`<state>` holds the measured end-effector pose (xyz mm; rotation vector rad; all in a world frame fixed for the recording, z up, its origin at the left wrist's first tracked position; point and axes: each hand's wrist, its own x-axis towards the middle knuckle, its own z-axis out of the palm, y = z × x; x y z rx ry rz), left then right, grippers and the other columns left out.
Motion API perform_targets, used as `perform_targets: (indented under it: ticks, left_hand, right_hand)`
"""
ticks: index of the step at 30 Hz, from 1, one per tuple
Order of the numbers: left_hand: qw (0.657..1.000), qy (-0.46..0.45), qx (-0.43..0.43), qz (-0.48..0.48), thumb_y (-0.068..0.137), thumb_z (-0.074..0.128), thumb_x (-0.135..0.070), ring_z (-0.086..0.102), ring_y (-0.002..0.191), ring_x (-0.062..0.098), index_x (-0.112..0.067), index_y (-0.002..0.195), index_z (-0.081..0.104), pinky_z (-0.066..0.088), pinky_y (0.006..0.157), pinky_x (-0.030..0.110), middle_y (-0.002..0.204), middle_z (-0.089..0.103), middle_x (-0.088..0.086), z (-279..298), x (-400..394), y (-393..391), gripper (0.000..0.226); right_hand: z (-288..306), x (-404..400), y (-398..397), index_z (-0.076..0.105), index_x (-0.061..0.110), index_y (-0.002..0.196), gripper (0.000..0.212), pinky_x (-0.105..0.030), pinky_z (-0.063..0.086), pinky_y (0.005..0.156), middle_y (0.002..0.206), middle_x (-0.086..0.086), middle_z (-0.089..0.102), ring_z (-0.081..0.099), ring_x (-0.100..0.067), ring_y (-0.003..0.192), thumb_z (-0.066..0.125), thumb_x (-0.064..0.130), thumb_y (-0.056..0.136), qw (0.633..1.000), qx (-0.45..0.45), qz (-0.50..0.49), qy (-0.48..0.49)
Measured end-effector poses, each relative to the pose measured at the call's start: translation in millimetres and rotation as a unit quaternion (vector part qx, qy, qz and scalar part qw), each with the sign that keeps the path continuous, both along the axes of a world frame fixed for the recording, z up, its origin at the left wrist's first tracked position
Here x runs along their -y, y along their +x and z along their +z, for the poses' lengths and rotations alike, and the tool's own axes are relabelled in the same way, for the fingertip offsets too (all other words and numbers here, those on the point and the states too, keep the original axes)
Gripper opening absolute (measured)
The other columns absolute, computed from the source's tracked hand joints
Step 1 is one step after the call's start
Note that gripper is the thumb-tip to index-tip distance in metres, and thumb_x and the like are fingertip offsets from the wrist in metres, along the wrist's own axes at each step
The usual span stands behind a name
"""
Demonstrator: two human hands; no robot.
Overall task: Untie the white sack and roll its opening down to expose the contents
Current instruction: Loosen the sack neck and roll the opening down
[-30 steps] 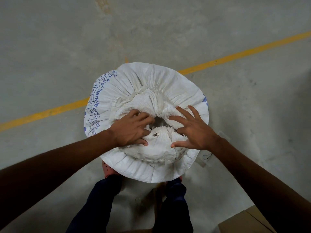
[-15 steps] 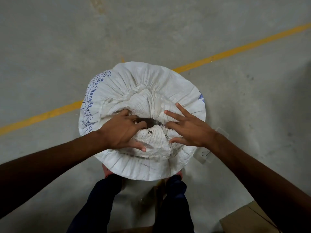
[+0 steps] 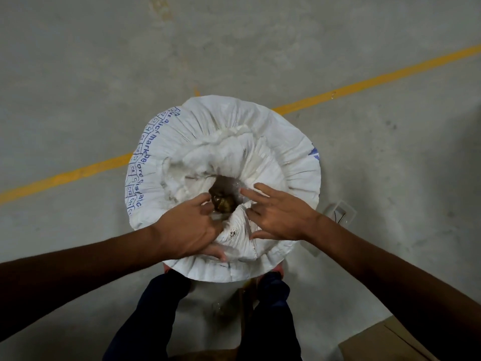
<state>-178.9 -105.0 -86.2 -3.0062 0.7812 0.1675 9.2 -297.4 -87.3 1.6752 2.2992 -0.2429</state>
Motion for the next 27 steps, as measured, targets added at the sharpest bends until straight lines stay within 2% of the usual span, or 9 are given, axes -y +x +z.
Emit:
perform_targets:
  ticks: [4,6,8,11,15,17,19,20,27]
  left_hand:
    - [0.998,-0.041,-0.041,0.010,0.092,0.028,-0.087,0.069,0.103,0.029,-0.012,0.099,0.074,0.049,0.102,0.041,0.121,0.073,0.010,8,3,-16,0.088]
    - [0.992,-0.062,-0.098,0.048,0.087,0.027,-0.093,0.069,0.094,0.026,-0.019,0.105,0.072,0.056,0.085,0.036,0.117,0.075,0.004,6,-3,-20,0.089]
    - [0.980,-0.085,-0.158,0.080,0.084,0.021,-0.098,0.068,0.099,0.026,-0.025,0.124,0.064,0.057,0.078,0.039,0.133,0.070,-0.001,4,-9,-20,0.093]
    - [0.971,-0.146,-0.177,0.063,0.088,0.027,-0.094,0.067,0.111,0.026,-0.029,0.134,0.057,0.058,0.076,0.041,0.139,0.062,-0.002,1,-13,-20,0.085]
    - [0.958,-0.178,-0.205,0.093,0.089,0.035,-0.091,0.062,0.115,0.024,-0.037,0.151,0.043,0.053,0.080,0.036,0.133,0.055,0.002,6,-21,-16,0.083]
    - [0.953,-0.157,-0.226,0.128,0.086,0.032,-0.093,0.061,0.121,0.025,-0.036,0.158,0.030,0.053,0.087,0.038,0.138,0.059,0.004,6,-23,-16,0.092]
    - [0.950,-0.129,-0.241,0.151,0.085,0.028,-0.095,0.065,0.116,0.029,-0.032,0.158,0.024,0.055,0.089,0.040,0.133,0.067,0.007,6,-25,-17,0.098]
    - [0.947,-0.121,-0.249,0.160,0.084,0.026,-0.096,0.067,0.113,0.030,-0.030,0.157,0.024,0.055,0.089,0.041,0.130,0.069,0.009,6,-24,-17,0.098]
    - [0.944,-0.004,-0.279,0.174,0.086,0.009,-0.089,0.070,0.112,0.028,-0.023,0.150,0.047,0.047,0.083,0.037,0.124,0.073,0.007,34,-16,-10,0.100]
  right_hand:
    - [-7,6,-7,0.069,-0.002,0.112,0.079,-0.046,0.013,0.124,0.108,-0.016,0.075,0.045,-0.037,0.143,0.043,0.071,0.096,0.998,-0.051,0.017,-0.039]
    - [-7,6,-8,0.070,0.000,0.106,0.079,-0.047,0.023,0.122,0.112,-0.017,0.069,0.055,-0.038,0.129,0.049,0.075,0.092,0.995,-0.092,0.006,-0.046]
    - [-6,5,-6,0.067,0.004,0.109,0.079,-0.048,0.035,0.119,0.123,-0.018,0.061,0.056,-0.037,0.121,0.056,0.079,0.086,0.988,-0.140,-0.020,-0.060]
    - [-9,3,-3,0.060,0.008,0.122,0.086,-0.050,0.030,0.122,0.139,-0.020,0.056,0.050,-0.037,0.133,0.058,0.083,0.079,0.981,-0.155,-0.043,-0.105]
    - [-8,3,-1,0.041,0.014,0.134,0.089,-0.045,0.018,0.127,0.105,-0.015,0.073,0.067,-0.032,0.108,0.065,0.077,0.077,0.977,-0.146,-0.061,-0.143]
    - [-4,2,-3,0.037,0.017,0.139,0.087,-0.040,0.032,0.116,0.095,-0.011,0.074,0.068,-0.032,0.097,0.066,0.074,0.080,0.977,-0.144,-0.077,-0.136]
    - [1,2,-7,0.036,0.018,0.143,0.083,-0.041,0.047,0.082,0.088,-0.009,0.072,0.068,-0.032,0.085,0.063,0.071,0.085,0.978,-0.139,-0.094,-0.126]
    - [3,2,-8,0.038,0.018,0.145,0.081,-0.039,0.045,0.068,0.085,-0.010,0.070,0.067,-0.033,0.080,0.060,0.071,0.088,0.978,-0.138,-0.101,-0.119]
    - [15,2,-19,0.043,0.017,0.144,0.066,-0.037,0.044,0.061,0.096,-0.014,0.073,0.069,-0.034,0.079,0.035,0.067,0.102,0.974,-0.150,-0.099,-0.135]
